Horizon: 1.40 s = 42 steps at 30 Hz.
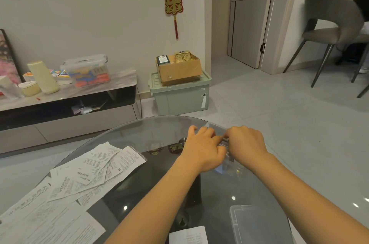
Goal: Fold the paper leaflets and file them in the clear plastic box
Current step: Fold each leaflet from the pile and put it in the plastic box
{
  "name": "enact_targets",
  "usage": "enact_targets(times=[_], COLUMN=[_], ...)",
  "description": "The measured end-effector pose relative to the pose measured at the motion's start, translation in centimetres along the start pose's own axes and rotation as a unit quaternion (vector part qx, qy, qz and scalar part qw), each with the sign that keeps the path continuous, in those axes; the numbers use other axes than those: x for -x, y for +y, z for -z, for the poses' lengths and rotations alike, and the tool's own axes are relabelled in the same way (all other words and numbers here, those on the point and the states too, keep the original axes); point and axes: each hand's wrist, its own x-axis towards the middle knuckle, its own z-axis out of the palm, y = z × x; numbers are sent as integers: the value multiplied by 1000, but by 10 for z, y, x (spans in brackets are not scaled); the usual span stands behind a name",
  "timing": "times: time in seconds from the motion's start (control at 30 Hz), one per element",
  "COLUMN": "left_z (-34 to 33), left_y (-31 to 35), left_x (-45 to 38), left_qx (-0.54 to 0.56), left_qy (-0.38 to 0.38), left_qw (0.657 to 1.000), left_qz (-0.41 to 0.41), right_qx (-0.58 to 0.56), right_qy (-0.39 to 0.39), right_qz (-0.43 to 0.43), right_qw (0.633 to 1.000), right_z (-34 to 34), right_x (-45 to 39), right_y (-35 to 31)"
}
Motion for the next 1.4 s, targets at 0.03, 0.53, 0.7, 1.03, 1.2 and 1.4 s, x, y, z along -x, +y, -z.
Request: enact_targets(times=[0.03, 0.53, 0.7, 1.03, 1.2, 1.4], left_z=[2, 46, 64, 33, 23, 13], left_y=[1, 27, 44, 50, 43, 47], left_x=[-2, 85, 153, 251, 267, 275], left_qx=[-3, 84, 70, 83, 74, 81], left_qy=[-16, 19, -13, -149, -195, -153], left_qw=[1000, 995, 992, 981, 976, 982], left_qz=[4, 54, 101, 93, 69, 75], right_qx=[-12, -249, -238, -188, -133, -114], right_qy=[11, 43, -24, -161, -172, -136], right_qz=[-7, 81, 139, 259, 320, 335], right_qw=[1000, 964, 961, 934, 922, 926], right_z=[1, 40, 44, 8, -6, -15], right_x=[0, 79, 121, 193, 209, 217], right_y=[3, 4, -11, -22, -27, -31])
